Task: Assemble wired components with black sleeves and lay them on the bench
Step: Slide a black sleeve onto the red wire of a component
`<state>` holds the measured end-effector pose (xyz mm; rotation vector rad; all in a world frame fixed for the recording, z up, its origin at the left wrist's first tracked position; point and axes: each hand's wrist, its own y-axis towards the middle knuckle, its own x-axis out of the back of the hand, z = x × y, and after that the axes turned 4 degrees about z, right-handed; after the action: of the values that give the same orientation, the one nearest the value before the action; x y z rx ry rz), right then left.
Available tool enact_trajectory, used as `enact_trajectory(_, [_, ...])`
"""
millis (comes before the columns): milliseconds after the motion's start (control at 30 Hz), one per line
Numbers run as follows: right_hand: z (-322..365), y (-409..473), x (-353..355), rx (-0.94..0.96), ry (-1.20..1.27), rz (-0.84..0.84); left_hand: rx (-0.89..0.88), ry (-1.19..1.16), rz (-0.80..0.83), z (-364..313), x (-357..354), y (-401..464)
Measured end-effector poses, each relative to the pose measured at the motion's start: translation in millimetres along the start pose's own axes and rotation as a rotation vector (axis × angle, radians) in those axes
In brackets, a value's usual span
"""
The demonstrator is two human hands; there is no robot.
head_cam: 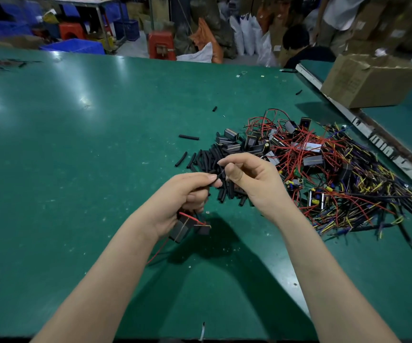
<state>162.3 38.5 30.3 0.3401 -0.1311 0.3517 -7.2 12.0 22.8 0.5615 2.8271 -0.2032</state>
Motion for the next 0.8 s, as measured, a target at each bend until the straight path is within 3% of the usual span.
enact_trajectory(167, [2,-2,-4,0.06,0.054,0.026,0.134,-0.318,0.118,-4,2,-2])
enact_trajectory(267, [3,-1,-4,0.051,-0.042,0.036,0.157,-0.287,0.054,-3,-1,-2])
enact_trajectory(333, [3,1,-1,-0.008,-0.24,0.02,0.049,0.013,-0.109,0,-3,-1])
enact_trajectory(433, [1,2,-4,-0.147,-0.428,0.018,-0.352,1.054,-0.352,6,-2,-2])
enact_trajectory(467, [0,1,-6,-0.222,-0.381,0.015,-0.476,1.345,-0.395,6,-2,-4])
enact_trajectory(533, [0,1,-10,-0.449,-0.119,0.042,-0.633,1.615,-0.365,5,1,-5])
enact_trajectory(600, [2,2,-8,-0.607,0.085,0.096,-0.629,1.616,-0.335,6,1,-4])
enact_trajectory(633, [1,2,-5,-0.596,0.101,0.102,-0.581,1.532,-0.342,6,0,-4])
enact_trajectory(800, [-8,-3,3,-0.058,-0.244,-0.079,-0.262,0.754,-0.366,-2,10,3])
